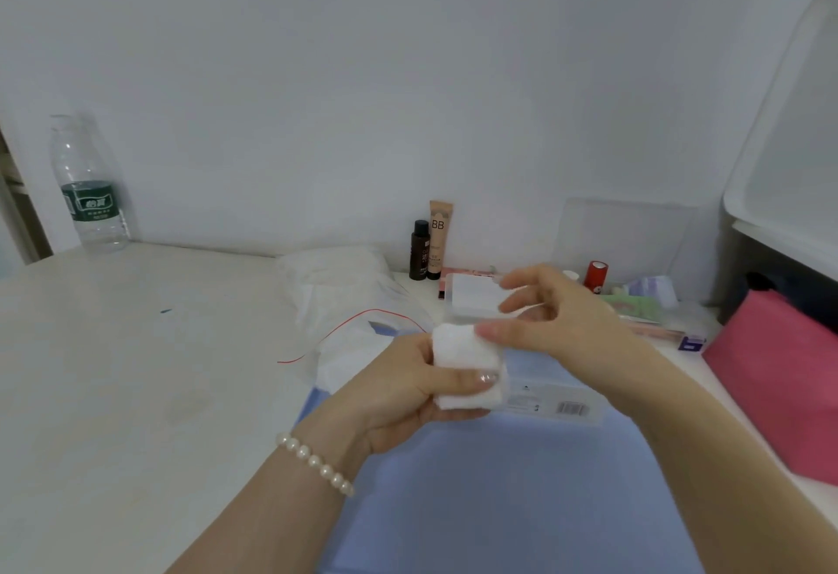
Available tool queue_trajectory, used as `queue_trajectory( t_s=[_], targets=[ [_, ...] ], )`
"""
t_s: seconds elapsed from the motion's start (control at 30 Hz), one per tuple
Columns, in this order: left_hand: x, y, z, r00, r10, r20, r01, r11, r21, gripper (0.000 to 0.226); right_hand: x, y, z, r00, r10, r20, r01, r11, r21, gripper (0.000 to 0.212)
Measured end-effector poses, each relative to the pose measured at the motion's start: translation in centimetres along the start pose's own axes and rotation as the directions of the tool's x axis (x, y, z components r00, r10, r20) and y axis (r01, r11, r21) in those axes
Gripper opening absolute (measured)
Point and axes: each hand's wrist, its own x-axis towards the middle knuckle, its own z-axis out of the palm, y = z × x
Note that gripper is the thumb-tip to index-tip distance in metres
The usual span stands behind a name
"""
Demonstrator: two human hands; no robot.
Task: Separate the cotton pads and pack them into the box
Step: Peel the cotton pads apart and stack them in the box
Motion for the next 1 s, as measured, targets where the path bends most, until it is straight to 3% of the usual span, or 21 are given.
queue_trajectory(
  t_s=[0.1,0.2,0.27,0.33,0.4,0.47,0.57,0.63,0.73,0.87,1.0],
  targets=[
    [-0.1,-0.3,0.4,0.998,-0.015,0.061,0.008,0.994,0.110,0.036,-0.4,0.2,1.0,0.986,0.051,0.161,-0.015,0.975,-0.220,0.041],
    [-0.1,-0.3,0.3,0.997,-0.043,0.065,0.031,0.984,0.175,0.038,-0.3,0.3,1.0,0.988,0.046,0.148,-0.010,0.973,-0.232,0.026],
    [0.0,-0.2,0.1,0.999,-0.028,0.037,0.021,0.986,0.167,0.035,-0.1,0.5,0.3,0.993,0.047,0.105,-0.025,0.979,-0.201,0.023],
    [0.3,-0.1,0.0,0.994,0.055,-0.094,-0.040,0.988,0.151,0.030,0.3,0.8,-0.7,0.999,0.046,0.000,-0.046,0.990,-0.132,0.019],
    [0.7,-0.3,-0.3,0.944,0.199,-0.262,-0.107,0.939,0.327,0.021,1.2,1.8,-1.6,0.985,0.052,-0.165,-0.066,0.994,-0.083,0.019],
    [0.9,-1.0,-0.3,0.898,0.327,-0.293,-0.106,0.808,0.579,0.015,2.1,3.1,-1.9,0.952,0.063,-0.301,-0.086,0.994,-0.064,0.023],
    [1.4,-2.6,0.2,0.874,0.461,-0.154,-0.110,0.496,0.861,0.028,3.0,5.1,-0.9,0.931,0.083,-0.355,-0.096,0.995,-0.021,0.029],
    [1.7,-3.5,0.1,0.861,0.503,-0.073,-0.078,0.273,0.959,0.034,3.4,6.2,0.0,0.938,0.076,-0.337,-0.110,0.991,-0.082,0.028],
    [2.1,-3.8,-0.5,0.829,0.553,0.084,-0.102,0.003,0.995,0.020,3.5,6.8,1.1,0.963,0.084,-0.257,-0.147,0.960,-0.237,0.027],
    [2.5,-4.0,-0.1,0.759,0.585,0.287,-0.239,-0.161,0.958,0.011,3.4,7.0,1.1,0.961,0.177,-0.213,-0.251,0.880,-0.402,0.031],
    [1.7,-5.2,1.9,0.753,0.507,0.419,-0.438,-0.089,0.895,0.013,3.1,6.4,1.2,0.953,0.230,-0.200,-0.297,0.845,-0.445,0.025]
  ],
)
